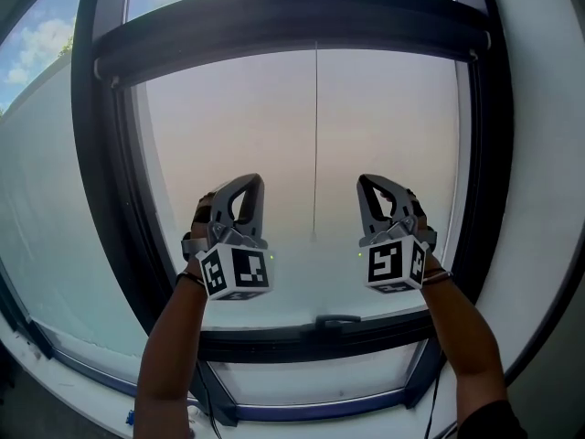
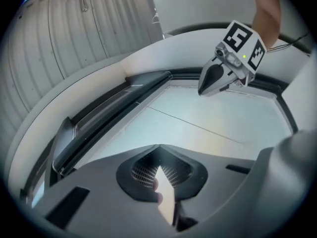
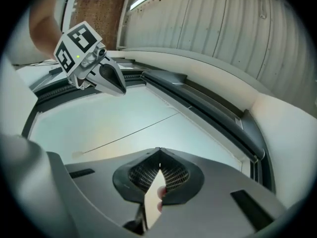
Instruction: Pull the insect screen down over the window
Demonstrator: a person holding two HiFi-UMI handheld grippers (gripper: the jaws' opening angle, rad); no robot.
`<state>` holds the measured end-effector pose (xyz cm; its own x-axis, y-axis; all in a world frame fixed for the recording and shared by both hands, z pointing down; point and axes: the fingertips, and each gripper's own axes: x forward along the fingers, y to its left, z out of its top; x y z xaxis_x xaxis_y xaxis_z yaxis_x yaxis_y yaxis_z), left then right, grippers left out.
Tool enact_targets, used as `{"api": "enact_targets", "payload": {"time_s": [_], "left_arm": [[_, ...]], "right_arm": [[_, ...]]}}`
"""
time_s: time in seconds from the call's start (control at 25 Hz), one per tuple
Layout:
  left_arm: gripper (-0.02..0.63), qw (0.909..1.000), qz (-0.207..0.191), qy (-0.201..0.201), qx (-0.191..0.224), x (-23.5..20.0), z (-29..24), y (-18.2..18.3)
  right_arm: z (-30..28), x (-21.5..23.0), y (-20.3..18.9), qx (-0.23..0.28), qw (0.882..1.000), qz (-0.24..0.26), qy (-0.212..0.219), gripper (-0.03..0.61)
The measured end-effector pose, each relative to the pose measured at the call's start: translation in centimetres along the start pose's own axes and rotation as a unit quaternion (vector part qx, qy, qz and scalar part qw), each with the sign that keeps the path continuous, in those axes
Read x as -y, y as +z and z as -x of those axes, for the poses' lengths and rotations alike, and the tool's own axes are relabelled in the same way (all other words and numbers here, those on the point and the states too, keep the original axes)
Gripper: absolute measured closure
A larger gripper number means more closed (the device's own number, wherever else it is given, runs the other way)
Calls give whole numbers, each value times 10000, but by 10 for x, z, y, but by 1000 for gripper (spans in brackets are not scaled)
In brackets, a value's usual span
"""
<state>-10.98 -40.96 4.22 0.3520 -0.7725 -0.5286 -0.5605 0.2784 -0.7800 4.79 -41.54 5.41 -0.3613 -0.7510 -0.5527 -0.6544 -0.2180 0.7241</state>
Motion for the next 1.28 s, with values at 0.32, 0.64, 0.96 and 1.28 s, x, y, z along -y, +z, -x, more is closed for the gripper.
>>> {"api": "enact_targets", "payload": {"time_s": [0.32,0.64,0.96,1.28], "left_arm": [[612,9980,-556,310,62,-46,-40,25],[611,9726,-2200,693,-283,-86,-75,46],[513,9575,-2640,791,-849,-125,-106,53],[387,9563,-2582,518,-1268,-136,-129,47]], "right_arm": [[-36,28,20,-183,9929,1169,130,574],[-69,69,44,-342,9768,2113,118,574],[-103,114,58,-710,9385,3378,-5,497],[-123,144,81,-771,9365,3419,-71,432]]}}
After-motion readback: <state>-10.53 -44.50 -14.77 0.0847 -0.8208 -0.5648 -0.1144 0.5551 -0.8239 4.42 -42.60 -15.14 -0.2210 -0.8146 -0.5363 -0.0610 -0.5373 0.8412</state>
